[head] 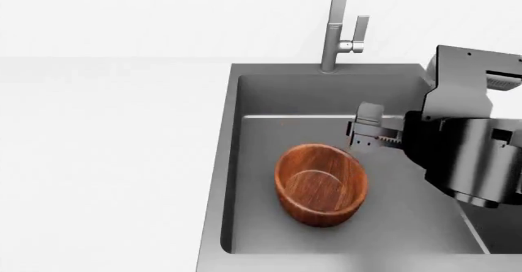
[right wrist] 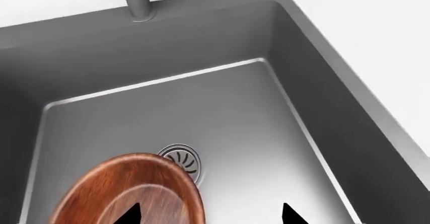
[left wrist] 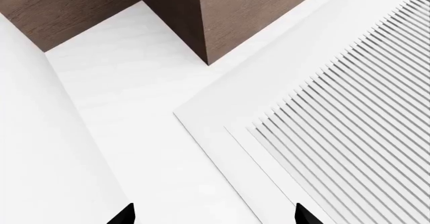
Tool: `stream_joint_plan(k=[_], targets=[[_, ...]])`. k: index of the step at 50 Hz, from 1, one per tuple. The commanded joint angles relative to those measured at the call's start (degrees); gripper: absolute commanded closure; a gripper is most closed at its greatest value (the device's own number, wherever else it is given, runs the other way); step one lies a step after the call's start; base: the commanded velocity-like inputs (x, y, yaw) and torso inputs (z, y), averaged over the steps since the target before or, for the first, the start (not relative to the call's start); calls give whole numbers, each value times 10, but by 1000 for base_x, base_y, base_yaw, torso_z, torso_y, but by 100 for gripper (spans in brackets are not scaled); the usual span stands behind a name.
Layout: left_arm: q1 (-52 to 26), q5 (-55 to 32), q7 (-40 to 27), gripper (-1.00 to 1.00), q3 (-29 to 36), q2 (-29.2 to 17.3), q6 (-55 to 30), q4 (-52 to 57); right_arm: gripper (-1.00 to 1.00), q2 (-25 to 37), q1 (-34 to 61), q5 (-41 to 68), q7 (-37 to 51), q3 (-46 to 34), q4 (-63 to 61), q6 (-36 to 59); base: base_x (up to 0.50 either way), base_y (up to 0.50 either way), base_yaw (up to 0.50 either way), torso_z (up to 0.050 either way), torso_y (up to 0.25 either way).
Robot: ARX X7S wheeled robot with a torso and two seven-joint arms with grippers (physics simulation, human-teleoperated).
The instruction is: Move the fresh-baked cupcake off the tray onto the counter, and place the bowl used for mixing into the sink.
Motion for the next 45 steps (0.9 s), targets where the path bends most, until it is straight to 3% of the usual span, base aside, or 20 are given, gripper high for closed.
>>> stream_joint_plan(k=[1, 14, 20, 24, 45], targets=[[0, 1, 1, -100, 0, 0, 1, 0, -100, 4, 61, 34, 44, 13, -18, 45, 0, 0, 0, 0, 0], [1, 1, -3, -100, -2, -2, 1, 3, -100, 17, 130, 105, 125, 15, -94, 48, 0, 0, 0, 0, 0], [1, 1, -3, -100, -2, -2, 1, 5, -100, 16, 288, 166, 127, -105, -148, -2, 0, 0, 0, 0, 0], [1, 0, -2, -100, -2, -3, 1, 4, -100, 5, 342, 191, 125, -140, -161, -9, 0, 0, 0, 0, 0], [2, 0, -1, -100, -2, -2, 3, 4, -100, 27, 349, 189, 129, -42, -96, 147, 0, 0, 0, 0, 0]])
